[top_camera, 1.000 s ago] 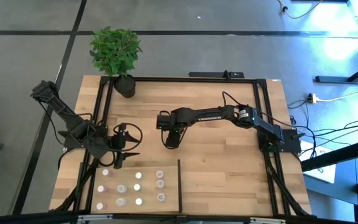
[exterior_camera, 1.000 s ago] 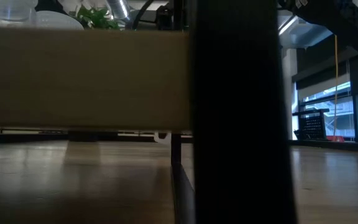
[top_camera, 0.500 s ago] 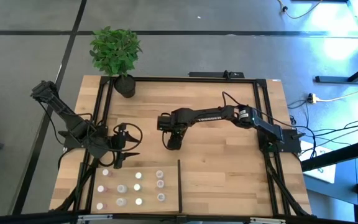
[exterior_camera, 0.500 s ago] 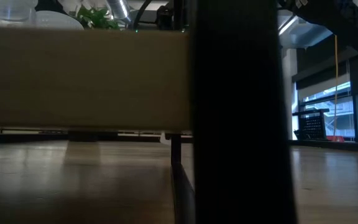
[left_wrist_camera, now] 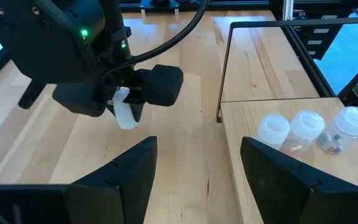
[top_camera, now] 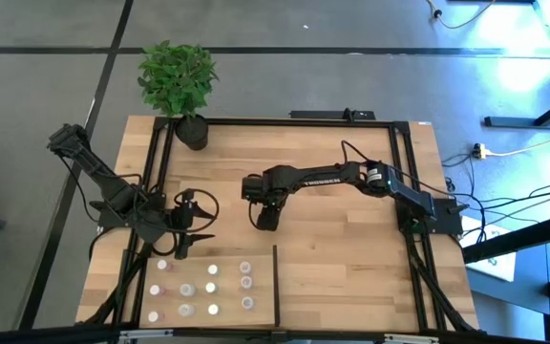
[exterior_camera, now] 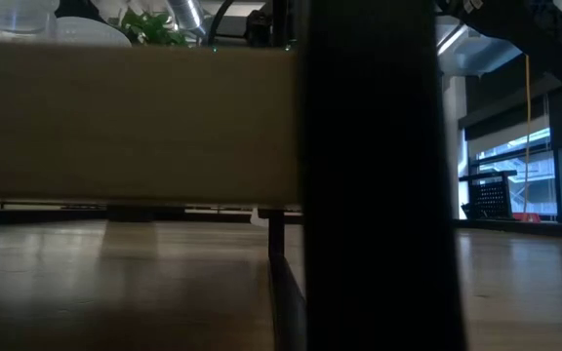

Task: Pick and place medicine bottles onto shelf by color
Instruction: Put the white pill bottle on the shelf aligned with the other white pill bottles

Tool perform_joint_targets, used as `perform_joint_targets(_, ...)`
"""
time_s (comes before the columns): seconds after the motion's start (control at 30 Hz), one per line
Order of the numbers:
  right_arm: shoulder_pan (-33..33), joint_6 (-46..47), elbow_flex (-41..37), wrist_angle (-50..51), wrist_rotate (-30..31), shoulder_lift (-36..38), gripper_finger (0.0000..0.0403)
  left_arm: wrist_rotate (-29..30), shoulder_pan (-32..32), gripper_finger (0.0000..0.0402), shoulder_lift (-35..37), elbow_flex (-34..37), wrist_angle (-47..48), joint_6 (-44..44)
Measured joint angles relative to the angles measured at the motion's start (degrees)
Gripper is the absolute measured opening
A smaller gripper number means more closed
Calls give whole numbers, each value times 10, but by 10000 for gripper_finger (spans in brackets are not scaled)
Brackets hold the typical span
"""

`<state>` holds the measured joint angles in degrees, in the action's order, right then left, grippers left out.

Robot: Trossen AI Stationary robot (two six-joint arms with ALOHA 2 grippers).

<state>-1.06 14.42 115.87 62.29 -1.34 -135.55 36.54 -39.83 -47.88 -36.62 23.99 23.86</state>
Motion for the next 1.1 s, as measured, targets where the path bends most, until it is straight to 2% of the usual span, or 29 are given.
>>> perform_joint_targets(0.9, 3, -16, 0, 35, -13, -13, 178, 0, 0, 225, 0, 0, 0, 0)
perform_joint_targets(1.1, 3, -17, 0, 35, -13, -13, 155, 0, 0, 225, 0, 0, 0, 0)
